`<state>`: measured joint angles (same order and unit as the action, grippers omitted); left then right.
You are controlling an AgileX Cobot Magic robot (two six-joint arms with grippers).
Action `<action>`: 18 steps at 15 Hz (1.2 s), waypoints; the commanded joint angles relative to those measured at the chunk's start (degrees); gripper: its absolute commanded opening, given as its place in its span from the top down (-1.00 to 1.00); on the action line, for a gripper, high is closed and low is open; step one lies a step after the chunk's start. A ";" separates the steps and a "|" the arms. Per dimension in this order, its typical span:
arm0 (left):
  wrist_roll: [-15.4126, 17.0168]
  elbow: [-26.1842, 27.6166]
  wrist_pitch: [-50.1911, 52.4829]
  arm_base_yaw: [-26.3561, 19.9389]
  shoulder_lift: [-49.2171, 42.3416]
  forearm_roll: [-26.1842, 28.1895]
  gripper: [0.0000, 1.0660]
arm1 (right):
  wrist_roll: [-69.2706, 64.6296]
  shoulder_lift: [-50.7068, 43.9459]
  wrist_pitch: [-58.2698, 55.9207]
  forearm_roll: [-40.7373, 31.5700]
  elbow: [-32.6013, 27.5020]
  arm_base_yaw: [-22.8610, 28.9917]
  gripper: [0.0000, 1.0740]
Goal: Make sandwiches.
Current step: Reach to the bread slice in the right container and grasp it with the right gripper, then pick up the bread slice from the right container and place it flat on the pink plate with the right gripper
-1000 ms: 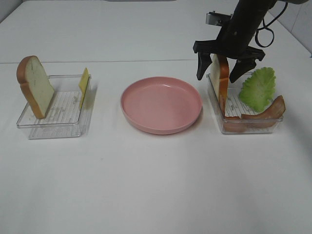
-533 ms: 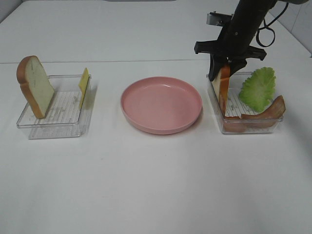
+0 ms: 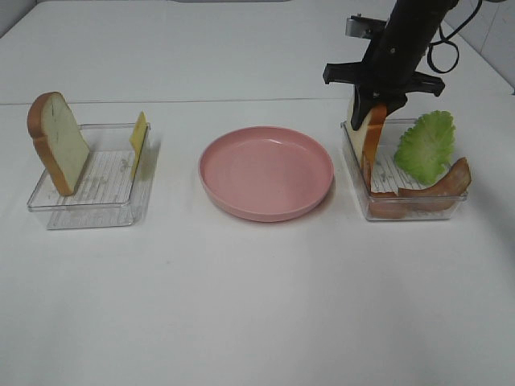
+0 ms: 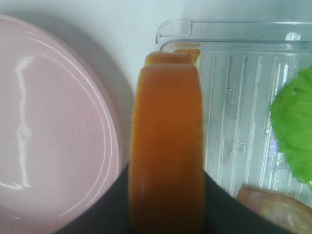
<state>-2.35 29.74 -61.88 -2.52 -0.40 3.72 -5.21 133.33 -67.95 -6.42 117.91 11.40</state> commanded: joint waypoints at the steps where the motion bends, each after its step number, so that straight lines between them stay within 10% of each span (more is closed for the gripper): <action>1: 0.00 -0.11 0.57 0.34 -0.80 0.34 -0.83 | -1.66 -2.98 -0.23 -1.32 0.74 0.00 1.00; 10: 0.00 -0.11 0.57 0.34 -0.80 0.34 -0.83 | 2.81 -14.27 -0.74 -11.86 0.40 0.06 1.00; 13: 0.00 -0.11 0.57 0.34 -0.80 0.34 -0.83 | 6.47 -20.34 9.00 -29.51 -11.80 3.90 1.00; 18: 0.00 -0.11 0.57 0.34 -0.80 0.34 -0.83 | 7.85 -16.21 16.33 -30.94 -18.96 10.08 1.00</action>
<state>-2.35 29.74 -61.88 -2.52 -0.40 3.72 2.01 117.91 -52.14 -37.41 99.24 21.43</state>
